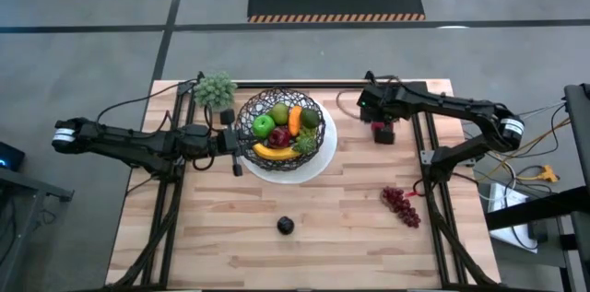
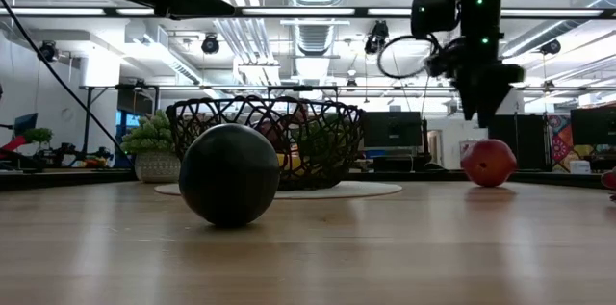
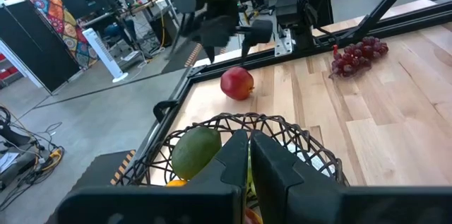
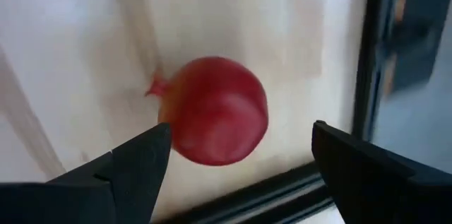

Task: Build produce basket
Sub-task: Put the pomegranate into the wire basket

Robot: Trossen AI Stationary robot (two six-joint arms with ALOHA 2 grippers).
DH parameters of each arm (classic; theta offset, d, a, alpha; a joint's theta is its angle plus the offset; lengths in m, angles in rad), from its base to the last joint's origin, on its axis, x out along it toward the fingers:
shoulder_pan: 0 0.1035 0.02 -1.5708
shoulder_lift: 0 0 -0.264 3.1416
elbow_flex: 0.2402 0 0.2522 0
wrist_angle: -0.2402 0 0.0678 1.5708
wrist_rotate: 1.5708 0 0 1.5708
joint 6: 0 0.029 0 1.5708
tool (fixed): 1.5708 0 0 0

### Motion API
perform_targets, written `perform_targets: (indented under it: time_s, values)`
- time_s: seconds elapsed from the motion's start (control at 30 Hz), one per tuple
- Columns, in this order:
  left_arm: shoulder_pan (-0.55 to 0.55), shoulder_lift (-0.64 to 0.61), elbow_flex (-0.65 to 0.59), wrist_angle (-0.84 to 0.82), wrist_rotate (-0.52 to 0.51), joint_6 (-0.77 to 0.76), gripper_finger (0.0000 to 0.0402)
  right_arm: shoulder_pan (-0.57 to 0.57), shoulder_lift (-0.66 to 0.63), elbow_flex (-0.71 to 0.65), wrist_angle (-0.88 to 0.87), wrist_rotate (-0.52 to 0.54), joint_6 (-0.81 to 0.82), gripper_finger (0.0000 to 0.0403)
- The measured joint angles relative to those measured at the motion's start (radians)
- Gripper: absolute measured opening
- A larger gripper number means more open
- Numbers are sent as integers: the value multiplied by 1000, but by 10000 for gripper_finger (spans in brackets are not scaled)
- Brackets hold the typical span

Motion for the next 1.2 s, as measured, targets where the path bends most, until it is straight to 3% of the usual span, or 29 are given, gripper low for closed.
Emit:
perform_targets:
  time_s: [0.13,0.27,0.53,0.87,1.2]
  values:
    - [0,0,0,0,0,0,2,2,4,0,1,-89,-292,325]
    - [0,0,0,0,0,0,2,3,12,-1,-12,-96,-433,325]
    - [0,0,0,0,0,0,2,-7,28,-11,-33,-34,-503,325]
    - [0,0,-3,0,1,1,2,-76,66,-40,-33,-42,-571,325]
    - [0,0,-4,0,1,2,2,-93,161,-42,-12,-65,-490,344]
